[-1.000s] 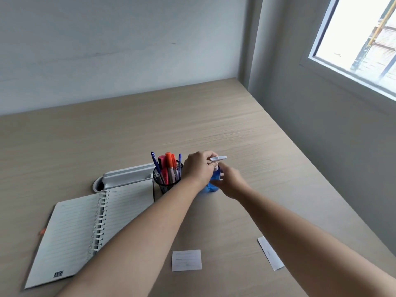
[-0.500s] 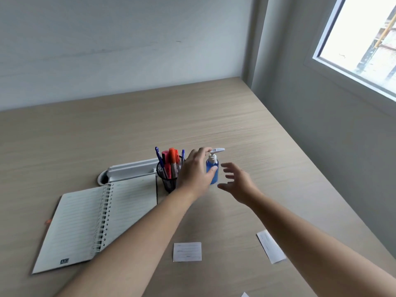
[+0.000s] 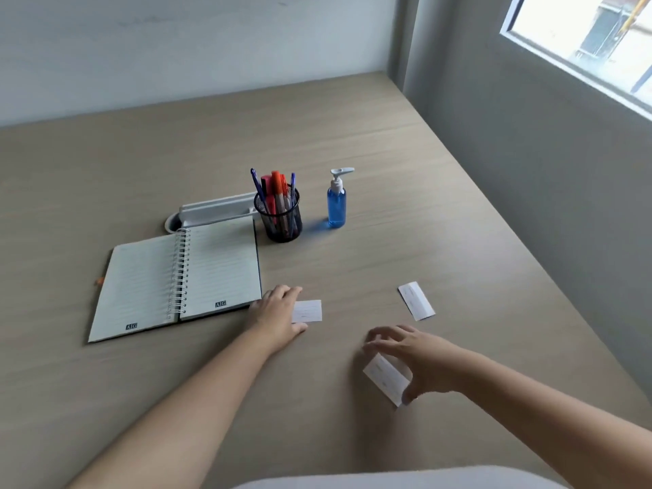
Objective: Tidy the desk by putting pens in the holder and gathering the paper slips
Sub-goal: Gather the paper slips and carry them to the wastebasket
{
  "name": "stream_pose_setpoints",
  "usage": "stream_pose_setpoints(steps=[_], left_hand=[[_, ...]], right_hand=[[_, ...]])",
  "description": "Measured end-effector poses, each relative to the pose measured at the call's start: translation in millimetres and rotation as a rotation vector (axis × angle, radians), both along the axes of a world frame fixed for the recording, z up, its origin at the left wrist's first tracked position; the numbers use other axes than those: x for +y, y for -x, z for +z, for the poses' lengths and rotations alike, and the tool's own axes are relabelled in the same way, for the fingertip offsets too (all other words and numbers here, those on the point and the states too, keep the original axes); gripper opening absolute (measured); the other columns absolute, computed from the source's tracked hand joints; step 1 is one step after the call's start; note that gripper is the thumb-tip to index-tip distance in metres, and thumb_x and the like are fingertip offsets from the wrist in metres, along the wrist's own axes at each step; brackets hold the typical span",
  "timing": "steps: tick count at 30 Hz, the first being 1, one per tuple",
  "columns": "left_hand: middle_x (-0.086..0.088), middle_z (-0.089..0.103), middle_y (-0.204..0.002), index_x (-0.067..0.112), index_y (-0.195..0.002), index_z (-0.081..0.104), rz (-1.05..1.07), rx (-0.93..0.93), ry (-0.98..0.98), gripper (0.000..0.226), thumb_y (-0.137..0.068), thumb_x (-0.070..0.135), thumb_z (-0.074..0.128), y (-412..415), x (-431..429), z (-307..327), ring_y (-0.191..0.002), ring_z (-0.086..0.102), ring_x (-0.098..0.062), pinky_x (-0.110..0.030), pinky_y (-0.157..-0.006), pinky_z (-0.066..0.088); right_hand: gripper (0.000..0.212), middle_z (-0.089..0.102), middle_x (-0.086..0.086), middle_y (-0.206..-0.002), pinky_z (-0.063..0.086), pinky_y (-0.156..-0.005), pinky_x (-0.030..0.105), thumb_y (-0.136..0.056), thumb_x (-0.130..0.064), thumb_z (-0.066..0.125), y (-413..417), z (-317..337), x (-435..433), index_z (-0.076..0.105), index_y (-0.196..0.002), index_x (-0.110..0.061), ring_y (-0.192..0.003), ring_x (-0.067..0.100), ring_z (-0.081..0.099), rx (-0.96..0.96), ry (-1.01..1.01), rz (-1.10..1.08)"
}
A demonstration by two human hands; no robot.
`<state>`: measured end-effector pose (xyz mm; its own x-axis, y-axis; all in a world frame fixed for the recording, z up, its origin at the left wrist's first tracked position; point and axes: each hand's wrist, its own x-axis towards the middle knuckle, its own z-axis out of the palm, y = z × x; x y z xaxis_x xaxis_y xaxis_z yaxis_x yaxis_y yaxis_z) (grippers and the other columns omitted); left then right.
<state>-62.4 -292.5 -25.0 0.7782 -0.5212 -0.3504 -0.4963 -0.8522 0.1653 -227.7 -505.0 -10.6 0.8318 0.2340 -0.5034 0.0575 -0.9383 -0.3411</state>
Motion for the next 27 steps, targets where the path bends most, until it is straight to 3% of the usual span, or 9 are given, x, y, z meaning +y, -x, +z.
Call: stream_pose_setpoints(steps=[6, 14, 18, 22, 27], left_hand=[[0.000, 0.048, -0.128, 0.028, -0.124, 0.051, 0.066, 0.011, 0.037, 0.048, -0.079, 0.032, 0.071, 5, -8, 3, -0.124, 0.044, -0.021, -0.039, -0.098, 0.039], [-0.003, 0.048, -0.125, 0.022, -0.111, 0.053, 0.043, 0.002, -0.052, 0.030, -0.085, 0.025, 0.066, 7, -19, 8, -0.121, 0.046, -0.023, -0.040, -0.096, 0.041], [-0.004, 0.050, -0.125, 0.018, -0.112, 0.049, 0.024, -0.002, -0.040, 0.029, -0.087, 0.023, 0.063, 11, -19, 6, -0.120, 0.046, -0.024, -0.040, -0.096, 0.044], [-0.006, 0.056, -0.125, 0.017, -0.118, 0.042, 0.068, 0.028, -0.017, 0.042, -0.085, 0.027, 0.066, 18, -17, 7, -0.117, 0.051, -0.027, -0.040, -0.093, 0.047], [-0.007, 0.063, -0.120, 0.020, -0.121, 0.039, 0.045, 0.050, 0.011, 0.055, -0.080, 0.046, 0.065, 32, -17, 9, -0.107, 0.061, -0.031, -0.037, -0.082, 0.049]], right_hand=[[0.092, 0.030, -0.006, -0.144, 0.046, -0.097, 0.041, -0.051, -0.044, 0.084, -2, -9, 16, 0.037, -0.129, -0.035, -0.127, 0.024, 0.033, -0.117, 0.171, 0.001], [0.089, 0.037, 0.001, -0.132, 0.052, -0.084, 0.041, -0.046, -0.037, 0.089, -10, -4, 29, 0.042, -0.119, -0.019, -0.117, 0.026, 0.038, -0.122, 0.265, -0.039], [0.077, 0.042, -0.003, -0.132, 0.048, -0.088, 0.036, -0.056, -0.042, 0.082, -4, -10, 25, 0.048, -0.121, -0.019, -0.119, 0.023, 0.041, -0.187, 0.173, -0.172], [0.036, 0.056, -0.002, -0.124, 0.041, -0.087, 0.026, -0.078, -0.033, 0.067, 21, -30, 22, 0.059, -0.106, -0.013, -0.116, 0.022, 0.052, -0.370, -0.025, -0.506], [0.028, 0.051, -0.005, -0.140, 0.040, -0.094, 0.021, -0.082, -0.026, 0.066, 38, -42, 20, 0.064, -0.102, -0.006, -0.126, 0.014, 0.051, -0.405, -0.112, -0.621]])
